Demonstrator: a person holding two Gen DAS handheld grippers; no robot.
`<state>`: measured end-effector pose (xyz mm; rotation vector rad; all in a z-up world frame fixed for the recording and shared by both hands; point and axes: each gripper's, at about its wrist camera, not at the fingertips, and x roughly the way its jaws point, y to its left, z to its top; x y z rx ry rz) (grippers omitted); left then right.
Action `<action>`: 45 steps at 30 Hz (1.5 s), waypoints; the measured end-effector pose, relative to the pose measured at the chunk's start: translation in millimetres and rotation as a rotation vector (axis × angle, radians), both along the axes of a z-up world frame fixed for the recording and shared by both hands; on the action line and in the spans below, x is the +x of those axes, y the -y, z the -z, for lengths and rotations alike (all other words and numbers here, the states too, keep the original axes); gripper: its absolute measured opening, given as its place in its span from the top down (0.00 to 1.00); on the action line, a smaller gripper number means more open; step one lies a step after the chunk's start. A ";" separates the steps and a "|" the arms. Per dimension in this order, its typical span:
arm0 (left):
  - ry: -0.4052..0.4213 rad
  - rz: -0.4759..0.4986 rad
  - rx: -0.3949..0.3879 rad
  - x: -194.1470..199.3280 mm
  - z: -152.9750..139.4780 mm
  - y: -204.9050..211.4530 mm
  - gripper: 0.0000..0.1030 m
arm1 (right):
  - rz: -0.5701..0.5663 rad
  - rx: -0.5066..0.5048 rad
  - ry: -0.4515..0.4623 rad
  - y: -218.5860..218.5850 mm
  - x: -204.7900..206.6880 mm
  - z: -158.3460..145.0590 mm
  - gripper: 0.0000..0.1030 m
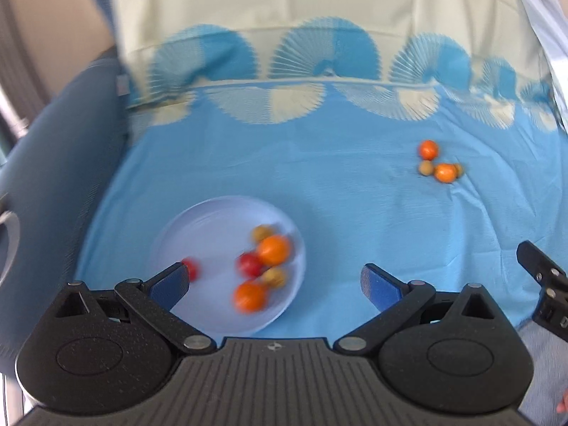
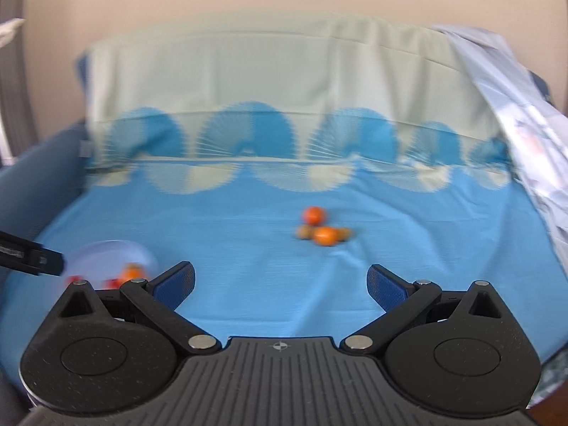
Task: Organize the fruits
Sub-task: 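Withdraw both tools and move toward the remaining fruits, then grasp a tan fruit with the right tool while the left tool grasps another tan fruit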
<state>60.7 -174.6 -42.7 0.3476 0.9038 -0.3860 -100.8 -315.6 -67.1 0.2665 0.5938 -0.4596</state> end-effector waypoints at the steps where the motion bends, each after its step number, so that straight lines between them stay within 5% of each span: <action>1: -0.010 0.024 -0.001 9.4 7.1 17.5 0.00 | 0.022 -0.003 -0.014 13.5 6.5 8.8 0.01; 8: -0.046 0.166 -0.007 71.0 56.2 135.5 0.00 | 0.098 0.042 -0.089 91.4 65.1 79.0 0.03; 14: -0.087 0.283 0.037 111.4 107.7 210.1 0.01 | 0.044 0.050 -0.116 124.4 117.3 126.7 0.10; 18: -0.104 0.332 0.061 128.5 136.4 239.0 0.01 | -0.006 -0.034 -0.137 143.9 141.9 148.1 0.12; 26: -0.183 0.466 0.035 140.8 167.4 272.7 0.26 | -0.109 -0.072 -0.162 177.9 172.4 179.3 0.22; 28: -0.177 0.472 0.024 142.2 168.6 276.8 0.30 | -0.141 -0.092 -0.141 177.3 178.4 182.2 0.34; 30: -0.140 0.487 0.022 140.5 167.4 277.9 0.54 | -0.176 -0.098 -0.128 176.3 182.3 183.2 0.51; 31: -0.135 0.495 0.019 138.8 164.9 276.7 0.74 | -0.199 -0.088 -0.115 175.4 182.1 182.5 0.59; 33: -0.143 0.497 -0.005 136.4 159.8 273.3 0.74 | -0.210 -0.111 -0.115 169.8 181.2 181.7 0.74; 39: -0.117 0.427 -0.016 115.1 136.0 249.5 0.74 | -0.100 -0.038 -0.119 172.6 159.2 164.5 0.74; 45: -0.120 0.290 -0.062 76.1 81.0 176.7 0.74 | -0.019 0.010 -0.077 148.4 109.5 117.0 0.73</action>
